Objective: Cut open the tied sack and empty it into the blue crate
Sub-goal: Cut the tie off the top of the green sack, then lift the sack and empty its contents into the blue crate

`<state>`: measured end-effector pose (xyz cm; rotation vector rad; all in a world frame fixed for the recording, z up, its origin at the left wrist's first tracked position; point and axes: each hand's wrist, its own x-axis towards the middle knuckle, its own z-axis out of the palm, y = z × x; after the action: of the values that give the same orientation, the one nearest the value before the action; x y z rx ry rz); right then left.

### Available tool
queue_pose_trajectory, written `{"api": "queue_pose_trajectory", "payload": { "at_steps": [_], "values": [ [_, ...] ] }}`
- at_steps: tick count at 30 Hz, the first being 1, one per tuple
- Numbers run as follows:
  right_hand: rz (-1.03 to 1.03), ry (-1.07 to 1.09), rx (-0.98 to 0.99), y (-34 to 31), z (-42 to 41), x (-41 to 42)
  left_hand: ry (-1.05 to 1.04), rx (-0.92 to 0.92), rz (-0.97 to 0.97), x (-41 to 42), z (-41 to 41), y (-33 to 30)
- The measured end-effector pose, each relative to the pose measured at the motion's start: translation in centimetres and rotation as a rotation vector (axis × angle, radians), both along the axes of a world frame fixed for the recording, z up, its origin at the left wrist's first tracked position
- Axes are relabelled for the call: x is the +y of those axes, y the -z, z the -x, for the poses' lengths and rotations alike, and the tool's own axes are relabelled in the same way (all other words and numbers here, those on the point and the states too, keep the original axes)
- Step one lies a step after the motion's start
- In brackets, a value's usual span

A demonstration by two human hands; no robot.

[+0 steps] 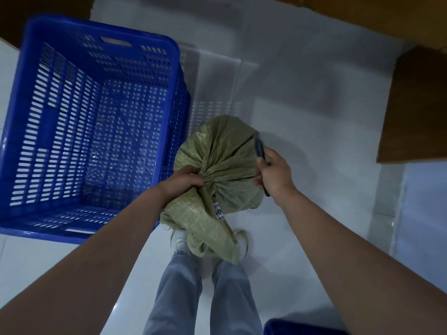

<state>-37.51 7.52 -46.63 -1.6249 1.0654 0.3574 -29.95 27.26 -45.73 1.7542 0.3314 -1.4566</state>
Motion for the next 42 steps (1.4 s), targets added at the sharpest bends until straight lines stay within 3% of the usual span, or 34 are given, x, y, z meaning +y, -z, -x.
{"api": "queue_pose_trajectory", "payload": {
  "at_steps": [5, 14, 17, 20, 22, 25, 27, 29, 31, 33, 37, 42],
  "values": [
    [-0.007, -0.094, 0.038, -1.2, -0.2, 0.6, -0.043, 0.018, -0.002, 0.2, 0.5, -1.6],
    [-0.222, -0.174, 0.132, -2.0, 0.6, 1.6, -0.124, 0.028, 0.029, 0.3, 1.4, -1.8],
    [-0.174, -0.184, 0.096, -2.3, 1.5, 1.3, -0.138, -0.009, -0.013, -0.7, 1.6, -1.9],
    [-0.061, -0.059, 0.122, -2.4, 2.1, 0.5, -0.108, -0.022, -0.059, -2.2, 1.4, -2.2],
    [-0.018, 0.066, 0.176, -2.1, 2.4, -0.5, -0.083, -0.036, -0.010, -3.4, 1.0, -2.6],
    [0.050, 0.158, 0.263, -1.9, 3.2, -2.2, 0.025, -0.045, 0.215, -4.2, 1.0, -4.1],
    [0.094, 0.141, 0.311, -2.3, 4.2, -3.6, -0.041, 0.229, 0.401, -4.0, 0.9, -4.3],
    [0.134, 0.107, 0.348, -3.0, 5.2, -4.9, -0.080, 0.329, 0.538, -3.6, 0.9, -5.7],
    [0.166, 0.084, 0.395, -3.9, 6.0, -5.9, -0.059, 0.068, 0.491, -3.4, 0.7, -8.5],
    [0.170, 0.117, 0.428, -5.0, 6.2, -6.6, -0.021, 0.175, 0.511, -3.0, 0.6, -10.1],
    [0.167, 0.161, 0.452, -8.1, 6.6, -7.8, 0.043, 0.115, 0.460, -2.9, 0.3, -14.3],
    [0.088, 0.290, 0.395, -11.9, 6.6, -9.6, 0.005, 0.109, 0.600, -2.6, -0.5, -19.9]
  ]
}}
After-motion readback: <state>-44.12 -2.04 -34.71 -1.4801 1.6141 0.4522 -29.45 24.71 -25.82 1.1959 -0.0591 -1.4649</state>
